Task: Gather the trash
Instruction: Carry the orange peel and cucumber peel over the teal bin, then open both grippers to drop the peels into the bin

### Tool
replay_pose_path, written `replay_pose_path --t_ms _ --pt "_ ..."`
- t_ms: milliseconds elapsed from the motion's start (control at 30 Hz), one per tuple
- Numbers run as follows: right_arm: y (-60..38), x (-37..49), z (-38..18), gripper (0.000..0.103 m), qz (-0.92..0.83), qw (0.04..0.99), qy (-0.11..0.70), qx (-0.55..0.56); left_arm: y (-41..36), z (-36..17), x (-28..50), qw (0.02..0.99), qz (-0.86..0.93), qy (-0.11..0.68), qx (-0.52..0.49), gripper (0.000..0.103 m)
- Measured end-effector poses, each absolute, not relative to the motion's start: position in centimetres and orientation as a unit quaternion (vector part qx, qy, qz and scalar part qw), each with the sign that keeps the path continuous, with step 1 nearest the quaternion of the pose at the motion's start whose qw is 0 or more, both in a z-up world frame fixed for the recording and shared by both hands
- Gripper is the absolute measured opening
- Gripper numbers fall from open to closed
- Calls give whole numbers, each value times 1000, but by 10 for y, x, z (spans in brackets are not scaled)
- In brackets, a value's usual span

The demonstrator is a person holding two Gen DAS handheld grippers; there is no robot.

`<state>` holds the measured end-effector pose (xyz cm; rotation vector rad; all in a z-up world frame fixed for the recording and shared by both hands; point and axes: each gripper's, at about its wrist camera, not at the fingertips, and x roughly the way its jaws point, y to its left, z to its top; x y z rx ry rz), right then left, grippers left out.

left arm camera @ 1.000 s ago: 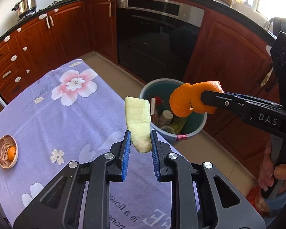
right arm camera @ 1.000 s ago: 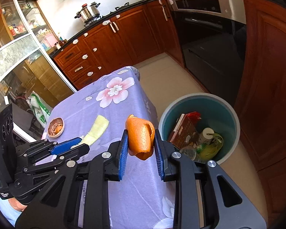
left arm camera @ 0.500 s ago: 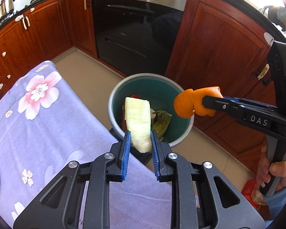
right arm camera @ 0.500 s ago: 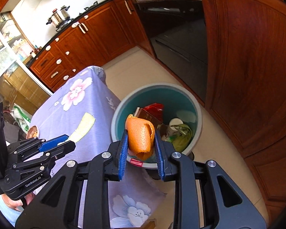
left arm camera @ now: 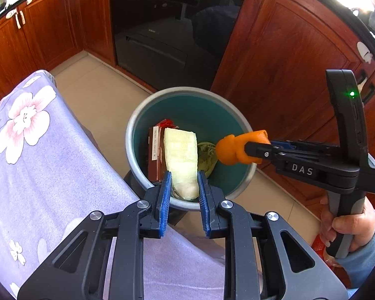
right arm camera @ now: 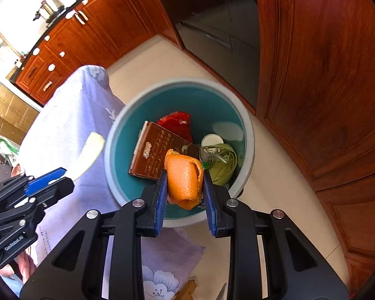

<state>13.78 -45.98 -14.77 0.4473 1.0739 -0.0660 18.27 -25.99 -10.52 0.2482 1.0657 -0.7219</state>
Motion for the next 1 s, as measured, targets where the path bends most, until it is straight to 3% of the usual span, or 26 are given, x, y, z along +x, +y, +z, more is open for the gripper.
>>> replay_pose_path --t_ms 167,233,267,433,1000 --pt "-459 147 -158 33 -33 828 518 211 -264 -109 193 790 -338 500 110 22" --pt "-460 148 -158 62 -33 829 515 216 -263 -109 195 789 -339 500 110 22" --pt "-460 149 -158 71 -35 830 512 216 -265 -108 195 789 -339 500 109 22" --pt "-461 152 -154 89 -31 826 512 234 -261 -108 193 789 -338 502 106 22" --pt "-457 138 -115 94 -56 842 493 214 -288 -112 193 773 -358 511 111 22"
